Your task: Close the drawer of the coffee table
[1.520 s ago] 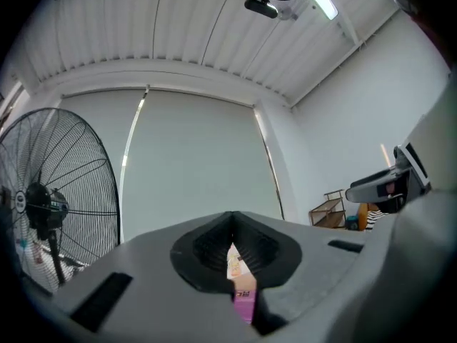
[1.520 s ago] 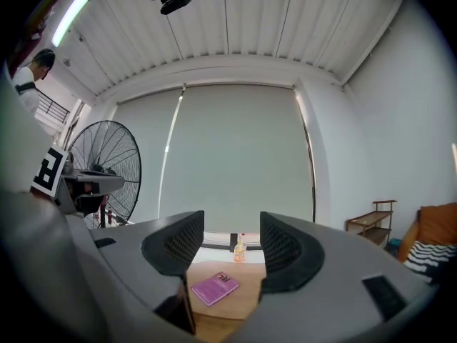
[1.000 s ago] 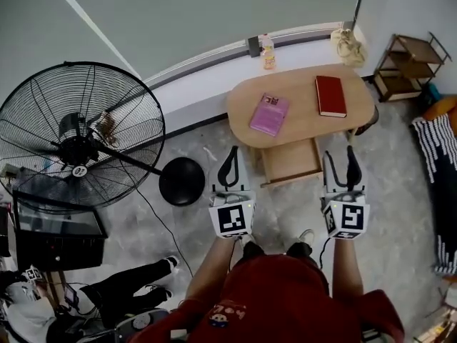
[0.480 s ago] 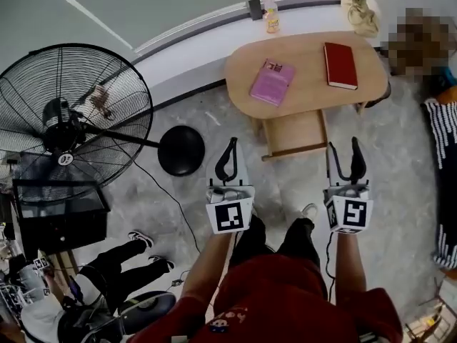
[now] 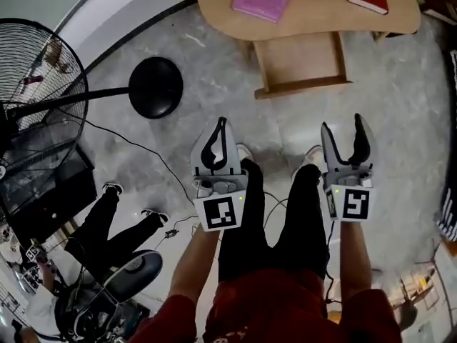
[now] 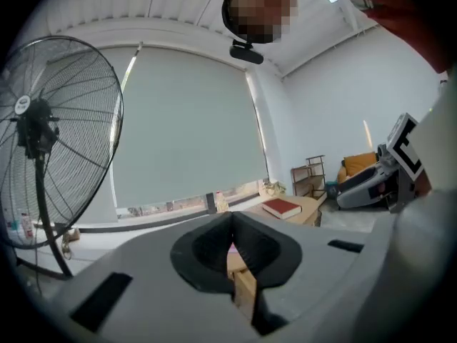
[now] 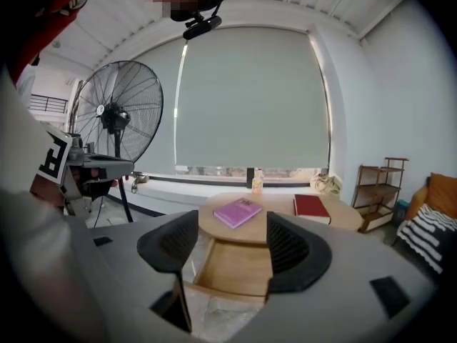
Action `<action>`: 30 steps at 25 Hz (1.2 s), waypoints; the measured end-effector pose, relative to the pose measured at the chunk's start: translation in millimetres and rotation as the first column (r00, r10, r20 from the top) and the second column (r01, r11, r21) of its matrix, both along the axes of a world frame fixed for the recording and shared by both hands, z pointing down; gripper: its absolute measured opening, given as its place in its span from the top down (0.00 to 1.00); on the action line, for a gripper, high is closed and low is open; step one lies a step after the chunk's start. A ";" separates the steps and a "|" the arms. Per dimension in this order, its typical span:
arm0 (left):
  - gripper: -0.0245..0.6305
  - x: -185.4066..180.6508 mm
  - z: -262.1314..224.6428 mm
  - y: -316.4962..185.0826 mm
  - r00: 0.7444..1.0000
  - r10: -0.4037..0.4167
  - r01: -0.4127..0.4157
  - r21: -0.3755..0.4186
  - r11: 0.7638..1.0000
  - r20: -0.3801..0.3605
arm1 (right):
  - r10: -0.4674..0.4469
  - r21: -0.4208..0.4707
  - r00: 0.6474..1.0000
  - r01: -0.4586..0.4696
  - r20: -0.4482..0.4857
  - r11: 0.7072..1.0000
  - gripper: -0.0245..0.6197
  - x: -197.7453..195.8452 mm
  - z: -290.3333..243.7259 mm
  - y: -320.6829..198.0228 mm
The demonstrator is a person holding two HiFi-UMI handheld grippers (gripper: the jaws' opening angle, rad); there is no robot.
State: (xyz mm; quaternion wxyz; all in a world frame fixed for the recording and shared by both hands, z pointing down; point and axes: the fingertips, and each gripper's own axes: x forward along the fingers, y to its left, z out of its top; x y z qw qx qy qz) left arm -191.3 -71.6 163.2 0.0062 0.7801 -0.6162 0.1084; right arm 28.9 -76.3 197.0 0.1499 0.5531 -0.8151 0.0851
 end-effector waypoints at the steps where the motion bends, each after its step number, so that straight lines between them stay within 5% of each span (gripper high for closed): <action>1: 0.95 0.6 23.3 3.6 1.000 0.001 -0.001 -0.021 1.000 0.001 | -0.003 -0.020 1.000 0.003 -0.004 1.000 0.53 -0.9 25.0 4.5; 10: 0.95 -6.5 247.8 15.1 1.000 -0.010 0.012 -0.102 0.995 0.022 | -0.019 -0.082 1.000 0.019 0.000 0.996 0.53 -12.3 231.6 18.0; 16: 0.95 -24.1 385.5 12.2 0.998 -0.067 0.066 -0.088 0.994 -0.016 | -0.036 -0.028 0.999 0.036 -0.010 0.999 0.52 -0.8 354.2 10.2; 21: 0.95 -17.4 480.0 -7.1 1.000 -0.013 0.013 -0.025 1.000 0.017 | -0.034 0.068 0.999 0.033 0.015 0.997 0.51 0.9 429.1 -10.6; 30: 0.95 9.0 568.0 -25.9 0.995 0.090 -0.089 0.031 0.996 -0.046 | -0.043 0.072 0.998 0.039 0.045 0.997 0.49 -3.1 499.0 -26.2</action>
